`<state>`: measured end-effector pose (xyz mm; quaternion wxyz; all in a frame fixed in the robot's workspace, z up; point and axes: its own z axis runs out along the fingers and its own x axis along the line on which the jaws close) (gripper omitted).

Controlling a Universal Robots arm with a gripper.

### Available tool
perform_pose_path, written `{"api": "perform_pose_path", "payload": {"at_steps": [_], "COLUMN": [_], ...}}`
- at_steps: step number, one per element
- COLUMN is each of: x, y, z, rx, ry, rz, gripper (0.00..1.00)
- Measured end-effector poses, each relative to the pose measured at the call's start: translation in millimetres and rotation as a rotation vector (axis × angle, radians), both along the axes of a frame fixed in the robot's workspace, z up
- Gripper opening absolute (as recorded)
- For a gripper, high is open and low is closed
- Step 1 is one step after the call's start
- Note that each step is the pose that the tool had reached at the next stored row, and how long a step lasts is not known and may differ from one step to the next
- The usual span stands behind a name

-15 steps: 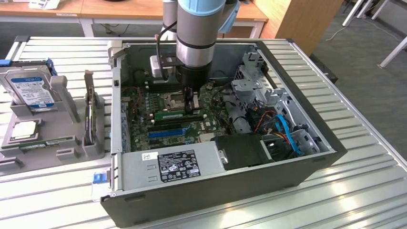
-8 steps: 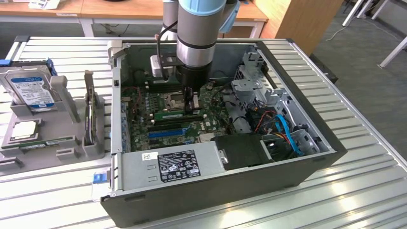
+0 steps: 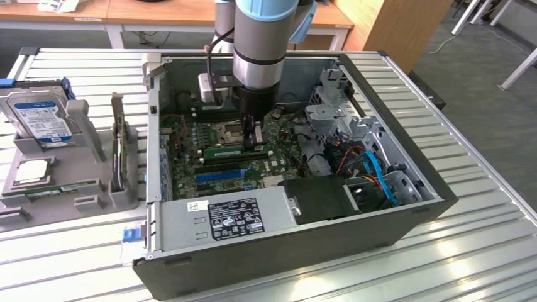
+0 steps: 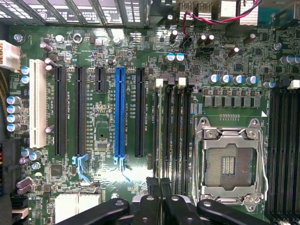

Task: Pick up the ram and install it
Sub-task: 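Insert the ram into the slot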

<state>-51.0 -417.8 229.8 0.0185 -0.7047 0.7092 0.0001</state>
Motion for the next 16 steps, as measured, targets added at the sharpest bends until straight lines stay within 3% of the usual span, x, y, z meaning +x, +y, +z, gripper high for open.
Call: {"api": "perform_pose_path", "payload": {"at_steps": [16], "x": [0.5], "y": [0.0], "z": [-1.6], "rx": [0.0001], "ry": [-0.0001], "rz": [0.0], "gripper": [0.12]}}
